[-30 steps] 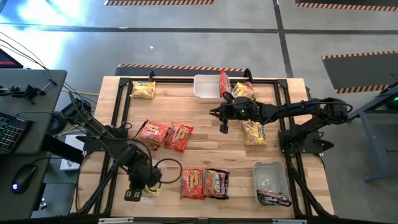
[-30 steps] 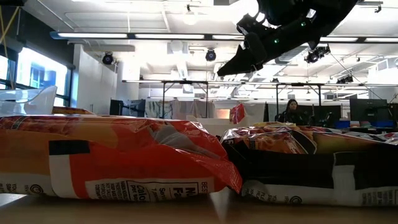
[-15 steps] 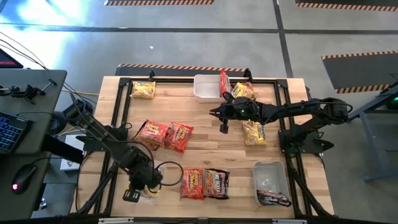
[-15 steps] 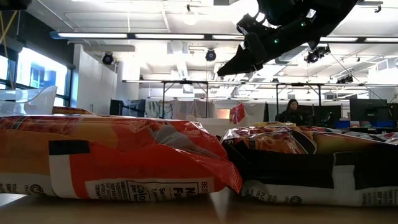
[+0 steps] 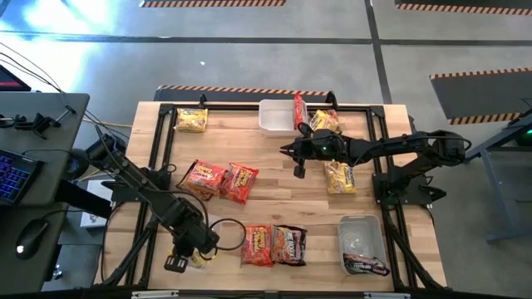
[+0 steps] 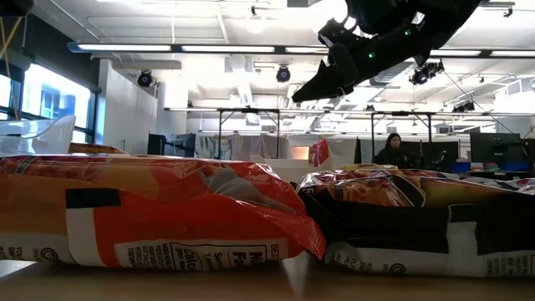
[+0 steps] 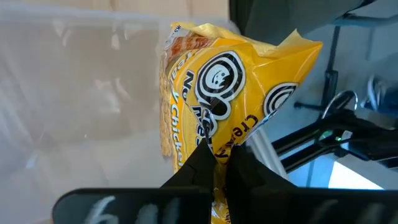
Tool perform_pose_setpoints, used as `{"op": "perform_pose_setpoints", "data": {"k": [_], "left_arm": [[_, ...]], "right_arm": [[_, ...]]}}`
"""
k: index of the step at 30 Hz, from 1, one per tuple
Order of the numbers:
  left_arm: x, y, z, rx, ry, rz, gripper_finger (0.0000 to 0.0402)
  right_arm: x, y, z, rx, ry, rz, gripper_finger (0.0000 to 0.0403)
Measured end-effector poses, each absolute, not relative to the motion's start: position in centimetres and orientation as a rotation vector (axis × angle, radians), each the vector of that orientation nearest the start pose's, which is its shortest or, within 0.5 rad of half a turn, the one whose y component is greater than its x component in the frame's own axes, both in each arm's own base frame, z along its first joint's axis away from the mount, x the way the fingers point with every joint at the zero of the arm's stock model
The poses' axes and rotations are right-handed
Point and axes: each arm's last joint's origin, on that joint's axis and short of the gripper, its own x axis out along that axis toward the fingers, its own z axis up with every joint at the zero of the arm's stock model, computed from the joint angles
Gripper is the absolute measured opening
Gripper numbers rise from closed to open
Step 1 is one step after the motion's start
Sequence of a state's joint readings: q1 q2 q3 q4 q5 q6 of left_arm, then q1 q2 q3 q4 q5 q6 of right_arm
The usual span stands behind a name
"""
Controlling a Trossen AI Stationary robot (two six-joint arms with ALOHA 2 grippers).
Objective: Sort Maruchan noodles
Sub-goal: Put the yellow noodle pack into the transparent bin
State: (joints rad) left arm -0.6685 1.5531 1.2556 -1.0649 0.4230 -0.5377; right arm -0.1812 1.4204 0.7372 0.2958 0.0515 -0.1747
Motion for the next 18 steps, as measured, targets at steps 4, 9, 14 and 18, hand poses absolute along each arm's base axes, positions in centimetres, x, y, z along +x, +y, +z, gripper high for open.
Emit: {"op": "perform_pose_setpoints", "data": {"k": [4, 9, 14, 18], "left_arm": [[22.1, -19.0, 25.7, -0.234, 1.605, -0.510, 0.0001], [22.4, -19.4, 24.8, -0.217, 1.632, -0.514, 0.0001], [22.5, -19.7, 24.3, -0.198, 1.642, -0.524, 0.0001], [22.6, -19.7, 24.3, -0.214, 1.646, -0.507, 0.0002]], "right_arm": [[29.3, -5.5, 22.0, -0.147, 0.406, -0.195, 0.0037], [29.2, -5.5, 21.9, -0.149, 0.414, -0.194, 0.0037], [29.2, -5.5, 21.9, -0.151, 0.415, -0.193, 0.0037], [29.2, -5.5, 21.9, -0.151, 0.416, -0.193, 0.0037]]}}
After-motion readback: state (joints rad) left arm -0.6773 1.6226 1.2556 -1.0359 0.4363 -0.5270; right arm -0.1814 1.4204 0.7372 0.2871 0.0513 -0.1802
